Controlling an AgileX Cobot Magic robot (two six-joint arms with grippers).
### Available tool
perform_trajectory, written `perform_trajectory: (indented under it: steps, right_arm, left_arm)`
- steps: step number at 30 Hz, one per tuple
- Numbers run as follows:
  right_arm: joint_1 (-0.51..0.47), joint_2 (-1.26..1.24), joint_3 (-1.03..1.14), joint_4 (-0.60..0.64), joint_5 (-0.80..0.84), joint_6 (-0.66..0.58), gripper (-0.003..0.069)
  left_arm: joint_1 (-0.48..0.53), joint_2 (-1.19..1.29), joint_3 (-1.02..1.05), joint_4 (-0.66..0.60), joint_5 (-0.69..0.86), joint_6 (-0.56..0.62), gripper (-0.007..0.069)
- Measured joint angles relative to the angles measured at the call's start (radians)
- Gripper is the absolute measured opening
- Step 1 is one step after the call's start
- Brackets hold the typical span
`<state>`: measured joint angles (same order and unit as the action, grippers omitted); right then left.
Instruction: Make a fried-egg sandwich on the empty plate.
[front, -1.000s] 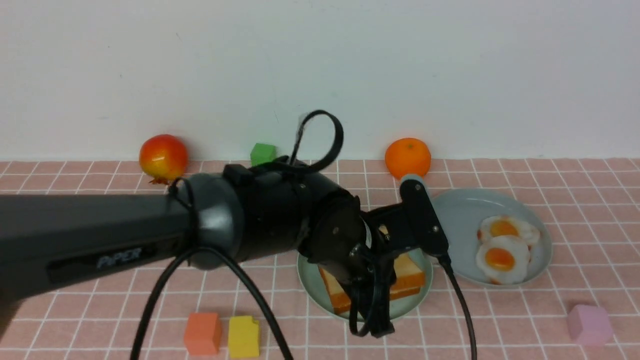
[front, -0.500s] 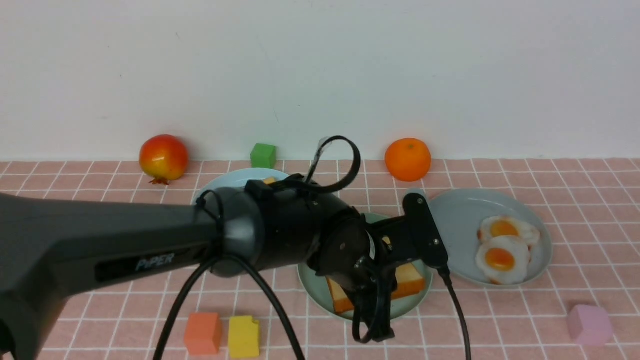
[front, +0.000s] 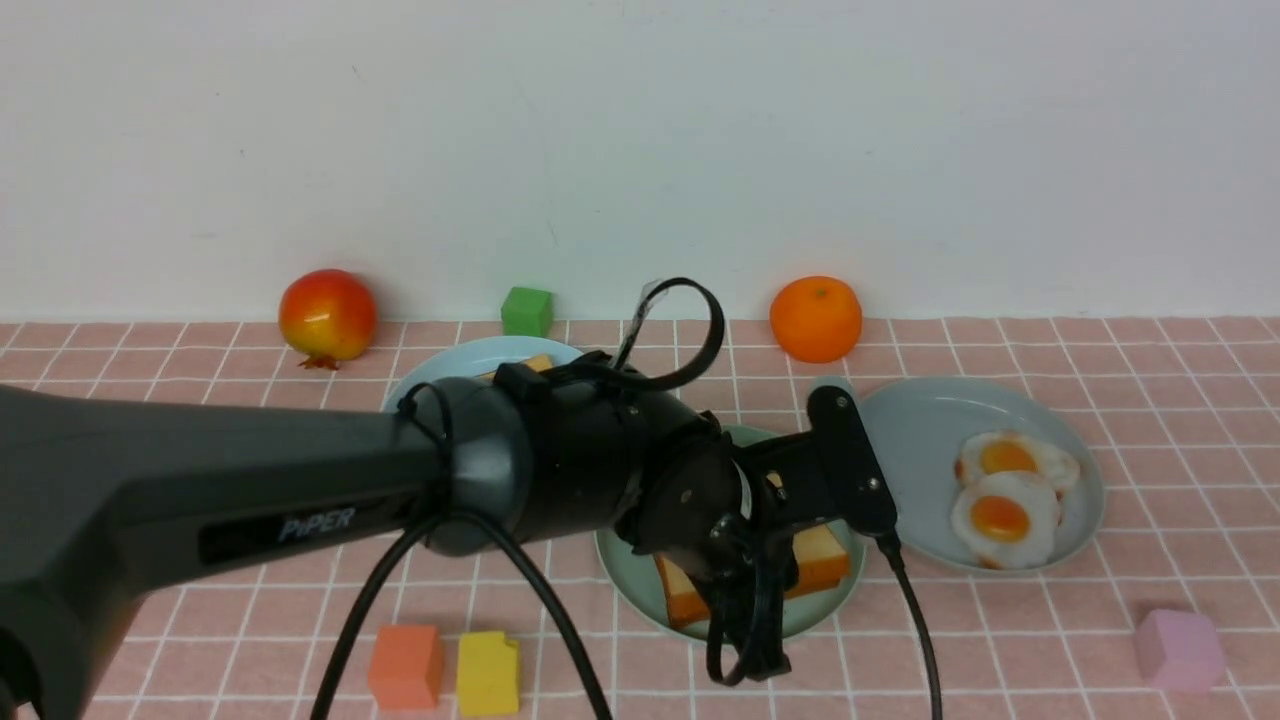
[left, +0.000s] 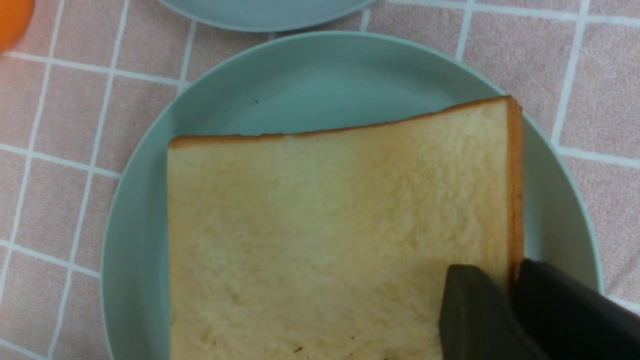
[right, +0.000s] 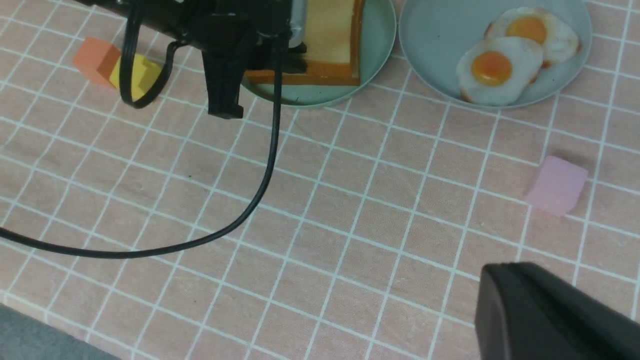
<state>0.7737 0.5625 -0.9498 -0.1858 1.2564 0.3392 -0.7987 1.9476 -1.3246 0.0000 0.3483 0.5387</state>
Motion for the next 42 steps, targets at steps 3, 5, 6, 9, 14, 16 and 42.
perform_trajectory:
  steps: [3,5,6,9,14,16,42]
  right_arm:
    - [0.000,0.000,0.000,0.002,0.000,0.000,0.0015]
    - [0.000,0.000,0.000,0.007,0.000,0.000,0.0015]
    - [0.000,0.000,0.000,0.018,0.000,0.000,0.0015]
    - [0.000,0.000,0.000,0.023,0.000,0.000,0.0015]
    - [0.000,0.000,0.000,0.025,0.000,0.000,0.0018]
    - [0.000,0.000,0.000,0.026,0.000,0.000,0.0018]
    - [0.000,0.000,0.000,0.026,0.000,-0.019,0.0022]
  left_arm:
    - [0.000,0.000,0.000,0.000,-0.003,0.000,0.0252]
    - [0.000,0.000,0.000,0.000,-0.005,0.000,0.0277]
    - [0.000,0.000,0.000,0.000,-0.007,0.000,0.0304]
    - [0.000,0.000,0.000,0.000,-0.007,0.000,0.0323]
    - [0.000,-0.015,0.000,-0.006,0.012,-0.005,0.0332]
    - [0.000,-0.064,0.000,-0.038,0.038,-0.039,0.0314]
    - [0.000,-1.349,0.905,-0.615,-0.285,-0.161,0.0013]
